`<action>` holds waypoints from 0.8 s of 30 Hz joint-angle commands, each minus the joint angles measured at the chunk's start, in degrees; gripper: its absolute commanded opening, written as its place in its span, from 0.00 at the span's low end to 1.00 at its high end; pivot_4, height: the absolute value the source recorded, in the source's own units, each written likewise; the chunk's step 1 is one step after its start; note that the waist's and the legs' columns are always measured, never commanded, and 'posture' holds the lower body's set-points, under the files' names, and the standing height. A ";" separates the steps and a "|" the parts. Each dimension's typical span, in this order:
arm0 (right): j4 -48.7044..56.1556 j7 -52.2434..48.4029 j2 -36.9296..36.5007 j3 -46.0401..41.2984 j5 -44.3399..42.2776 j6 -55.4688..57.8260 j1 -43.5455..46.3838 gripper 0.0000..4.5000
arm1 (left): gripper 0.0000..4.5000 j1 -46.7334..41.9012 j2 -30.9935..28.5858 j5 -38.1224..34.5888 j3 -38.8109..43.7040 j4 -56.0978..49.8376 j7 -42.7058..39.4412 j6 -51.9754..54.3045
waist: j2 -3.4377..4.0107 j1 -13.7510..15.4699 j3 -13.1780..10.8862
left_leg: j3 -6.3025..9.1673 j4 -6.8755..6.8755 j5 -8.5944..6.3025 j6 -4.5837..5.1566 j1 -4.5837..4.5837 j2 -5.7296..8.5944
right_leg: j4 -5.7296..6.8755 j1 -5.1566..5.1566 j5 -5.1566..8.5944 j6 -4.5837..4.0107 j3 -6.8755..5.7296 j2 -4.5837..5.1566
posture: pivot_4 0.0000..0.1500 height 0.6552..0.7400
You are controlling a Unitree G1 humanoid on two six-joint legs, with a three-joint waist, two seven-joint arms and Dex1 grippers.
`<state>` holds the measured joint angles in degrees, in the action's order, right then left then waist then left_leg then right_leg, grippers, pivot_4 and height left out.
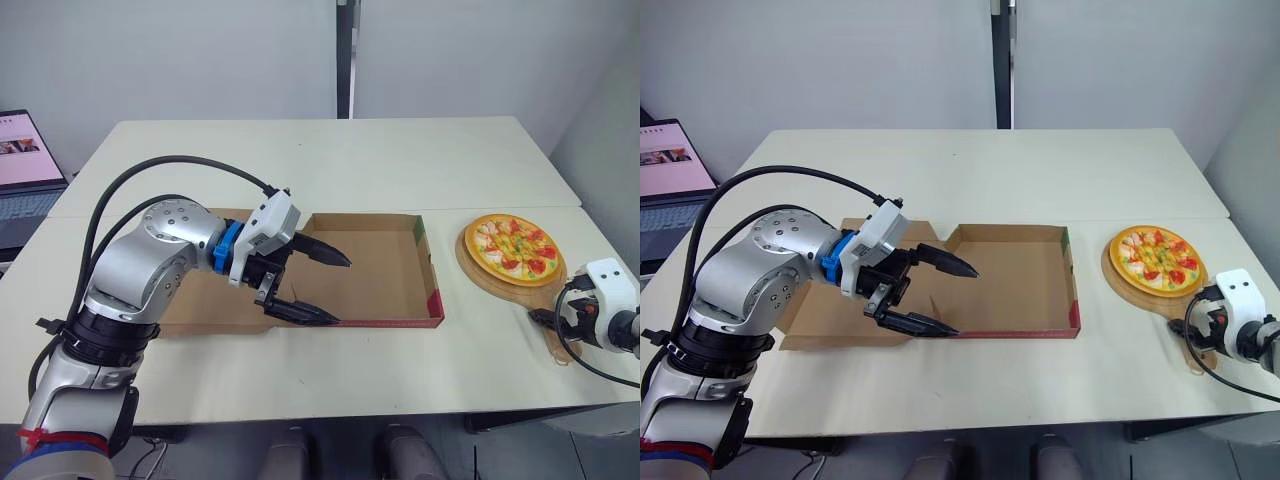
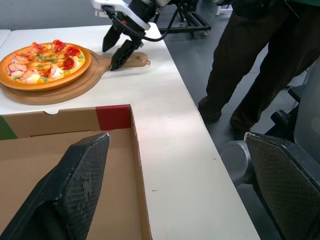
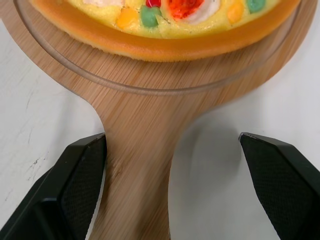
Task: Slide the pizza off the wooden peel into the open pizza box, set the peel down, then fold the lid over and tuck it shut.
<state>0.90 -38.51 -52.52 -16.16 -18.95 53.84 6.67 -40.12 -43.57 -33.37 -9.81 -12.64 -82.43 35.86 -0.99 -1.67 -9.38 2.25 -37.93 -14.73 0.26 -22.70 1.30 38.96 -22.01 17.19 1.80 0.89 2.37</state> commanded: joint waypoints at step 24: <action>3.31 6.37 5.63 -5.93 2.06 -10.92 -3.26 0.36 | 1.00 -1.68 -0.91 1.20 2.50 2.92 1.80 -1.11 | -0.40 0.00 0.01 | 0.04 0.02 -0.01 0.01 0.54 -0.03 | -0.18 0.60 -0.03 0.06 -0.01 0.22 | 1.00 1.00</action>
<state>2.11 -34.69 -46.13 -18.70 -18.01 44.19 2.74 -40.38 -43.61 -32.08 -9.49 -9.63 -80.97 34.81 -1.39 -1.66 -9.37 2.29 -37.91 -14.74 0.27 -22.16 1.28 38.78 -21.43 17.16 1.86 0.88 2.60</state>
